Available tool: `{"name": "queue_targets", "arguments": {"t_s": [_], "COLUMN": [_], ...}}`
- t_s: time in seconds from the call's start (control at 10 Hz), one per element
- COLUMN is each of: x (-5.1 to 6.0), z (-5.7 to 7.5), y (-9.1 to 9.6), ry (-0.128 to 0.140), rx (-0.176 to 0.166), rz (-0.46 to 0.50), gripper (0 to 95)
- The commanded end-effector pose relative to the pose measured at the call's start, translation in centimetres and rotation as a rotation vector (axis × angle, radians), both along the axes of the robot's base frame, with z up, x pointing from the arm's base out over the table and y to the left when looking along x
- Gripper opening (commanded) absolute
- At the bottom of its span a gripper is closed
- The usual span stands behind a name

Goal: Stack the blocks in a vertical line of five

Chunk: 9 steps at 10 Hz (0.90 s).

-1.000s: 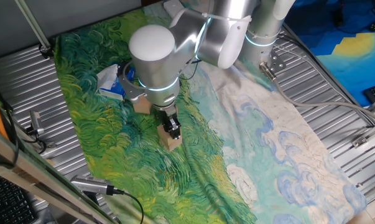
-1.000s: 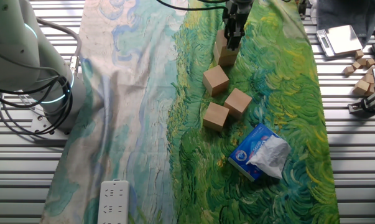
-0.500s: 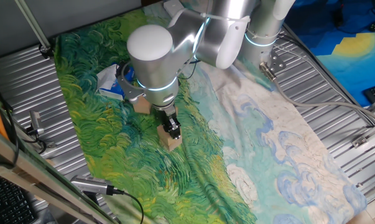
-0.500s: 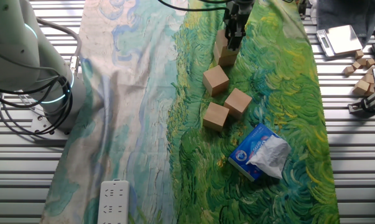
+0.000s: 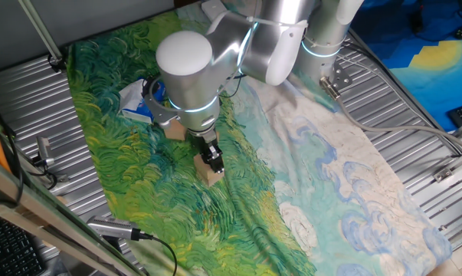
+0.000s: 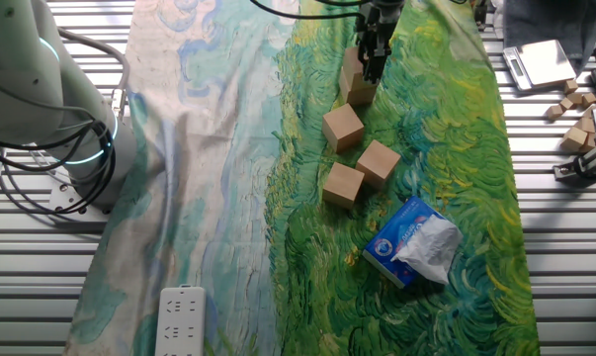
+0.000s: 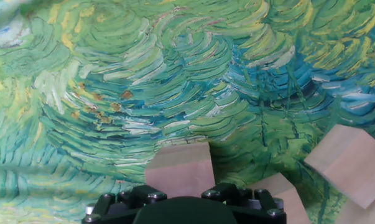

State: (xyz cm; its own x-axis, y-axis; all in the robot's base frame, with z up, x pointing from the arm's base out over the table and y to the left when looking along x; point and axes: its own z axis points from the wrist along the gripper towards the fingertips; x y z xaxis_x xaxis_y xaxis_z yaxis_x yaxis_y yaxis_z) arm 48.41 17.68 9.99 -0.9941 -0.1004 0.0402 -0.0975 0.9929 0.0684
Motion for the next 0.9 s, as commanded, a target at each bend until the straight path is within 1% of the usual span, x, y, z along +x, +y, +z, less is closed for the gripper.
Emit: {"name": "queue_targets", "arguments": {"t_s": [0.1, 0.4, 0.6, 0.7, 0.9], "x": [0.0, -0.3, -0.4, -0.5, -0.7], "z": [0.2, 1.3, 2.0, 2.2, 2.8], "y": [0.0, 0.3, 0.4, 0.3, -0.5], "ry": [0.001, 0.009, 0.007, 0.005, 0.005], "rx": [0.006, 0.012, 0.013, 0.012, 0.009], "rz": [0.001, -0.005, 0.002, 0.004, 0.023], "gripper": [76.0, 76.0, 76.0, 76.0, 76.0]}}
